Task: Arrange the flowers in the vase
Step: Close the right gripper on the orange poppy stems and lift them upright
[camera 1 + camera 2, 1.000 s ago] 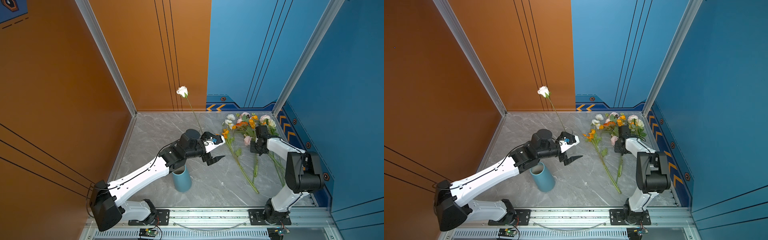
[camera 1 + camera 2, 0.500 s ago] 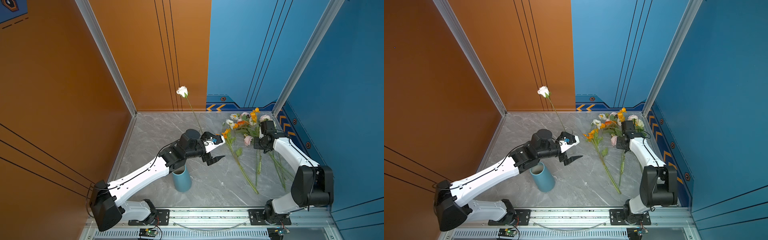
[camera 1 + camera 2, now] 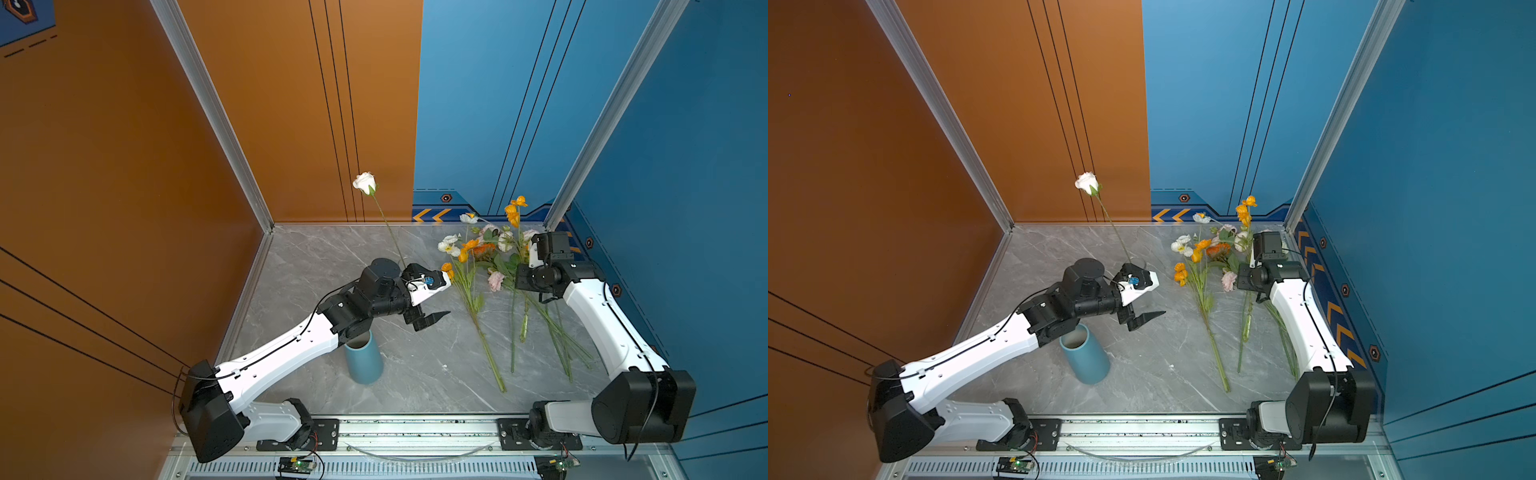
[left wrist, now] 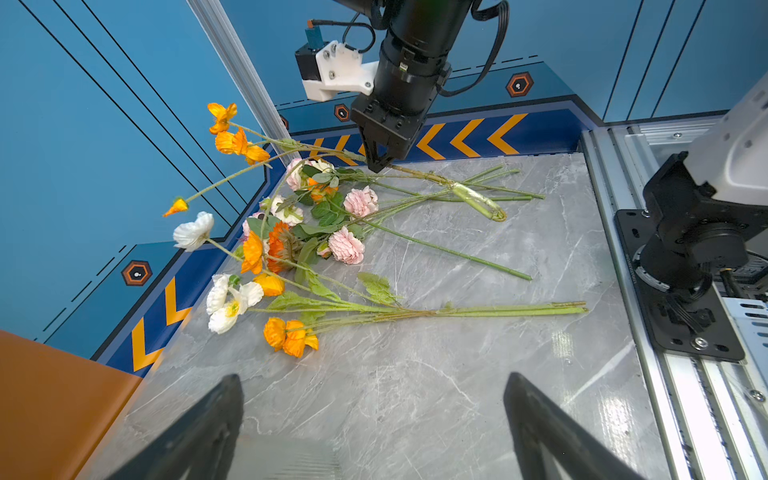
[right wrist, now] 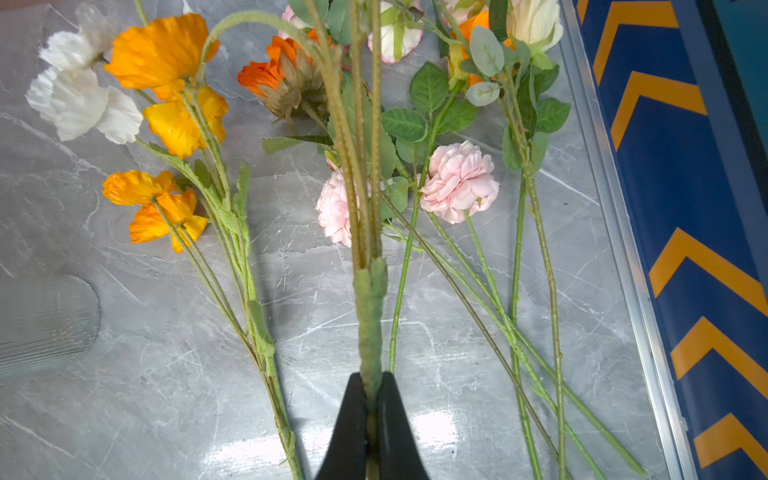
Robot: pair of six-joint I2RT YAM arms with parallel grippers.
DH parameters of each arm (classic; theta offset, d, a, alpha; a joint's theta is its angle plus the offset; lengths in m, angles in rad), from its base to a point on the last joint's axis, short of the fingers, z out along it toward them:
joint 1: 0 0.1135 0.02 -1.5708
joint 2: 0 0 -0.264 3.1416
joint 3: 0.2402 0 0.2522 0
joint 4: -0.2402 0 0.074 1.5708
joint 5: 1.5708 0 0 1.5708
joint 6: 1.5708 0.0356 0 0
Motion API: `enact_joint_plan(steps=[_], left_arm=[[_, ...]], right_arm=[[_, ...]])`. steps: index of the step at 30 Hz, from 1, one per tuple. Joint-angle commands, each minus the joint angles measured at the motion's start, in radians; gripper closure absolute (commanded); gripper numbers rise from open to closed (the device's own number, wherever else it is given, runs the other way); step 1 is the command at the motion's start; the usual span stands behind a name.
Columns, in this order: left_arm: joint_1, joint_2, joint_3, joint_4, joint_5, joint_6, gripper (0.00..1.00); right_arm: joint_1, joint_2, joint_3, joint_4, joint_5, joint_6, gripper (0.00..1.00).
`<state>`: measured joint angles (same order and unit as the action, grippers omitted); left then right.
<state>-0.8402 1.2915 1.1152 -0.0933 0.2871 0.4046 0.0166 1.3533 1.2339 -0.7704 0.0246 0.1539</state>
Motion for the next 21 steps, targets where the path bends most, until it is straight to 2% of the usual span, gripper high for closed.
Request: enact_joint_plan(steps=[1,8,13,17,21], left_arm=[[-0.004,-0.01,-0.013,0.001,-0.013,0.02,0.02],[0.002,-0.013,-0.015,0.002,-0.013,0.022,0.02],[0.005,-0.015,-0.014,0.002,-0.015,0.023,0.02],[0.006,-0.012,-0.014,0.001,-0.015,0.023,0.02],[0.006,-0.013,-0.015,0.001,-0.011,0.023,0.02]], right_arm=[[-0.009,-0.048,0.037,-0.046,0.001,0.004,1.0],[-0.013,-0.086,0.1,-0.101,0.116,-0.009,1.0],[-0.015,-0.113,0.109,-0.102,0.104,-0.009,1.0],[-0.03,-0.136,0.154,-0.102,-0.011,0.005,1.0],[-0.032,-0.166,0.17,-0.098,0.047,0.023,1.0]])
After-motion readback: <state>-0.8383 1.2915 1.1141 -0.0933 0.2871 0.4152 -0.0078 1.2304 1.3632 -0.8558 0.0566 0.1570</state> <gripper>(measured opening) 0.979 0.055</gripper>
